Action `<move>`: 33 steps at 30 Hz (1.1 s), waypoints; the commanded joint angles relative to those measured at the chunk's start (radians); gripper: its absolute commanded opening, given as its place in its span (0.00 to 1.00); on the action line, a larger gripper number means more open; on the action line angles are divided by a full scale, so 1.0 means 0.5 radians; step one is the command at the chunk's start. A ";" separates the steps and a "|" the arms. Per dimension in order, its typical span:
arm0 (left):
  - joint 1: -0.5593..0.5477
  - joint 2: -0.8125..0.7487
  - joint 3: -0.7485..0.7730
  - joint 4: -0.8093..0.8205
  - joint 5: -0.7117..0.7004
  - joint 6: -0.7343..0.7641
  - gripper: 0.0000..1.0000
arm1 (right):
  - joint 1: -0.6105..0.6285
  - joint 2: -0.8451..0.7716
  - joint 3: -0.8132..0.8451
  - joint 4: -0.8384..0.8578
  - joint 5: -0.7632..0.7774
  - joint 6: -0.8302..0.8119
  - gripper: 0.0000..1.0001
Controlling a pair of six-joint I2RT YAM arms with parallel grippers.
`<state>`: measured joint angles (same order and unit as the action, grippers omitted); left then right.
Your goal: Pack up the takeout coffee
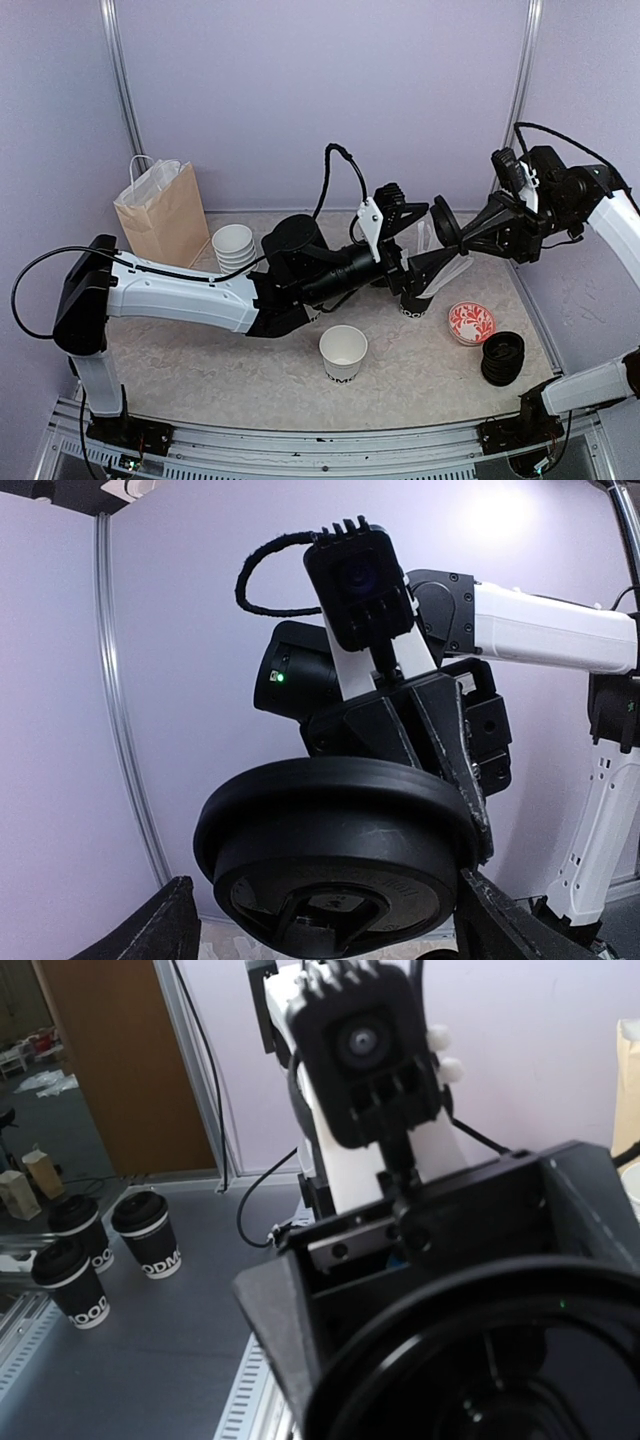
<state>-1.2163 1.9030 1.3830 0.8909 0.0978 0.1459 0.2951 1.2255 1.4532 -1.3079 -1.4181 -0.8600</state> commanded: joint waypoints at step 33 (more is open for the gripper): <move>0.049 -0.698 0.040 -1.962 -0.115 -0.107 0.65 | 0.029 -0.362 -0.452 0.606 0.761 0.369 0.62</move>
<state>-1.1919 1.6512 1.3739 0.3099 0.0998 0.1020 0.2985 1.0634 1.3140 -1.0985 -1.1568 -0.6788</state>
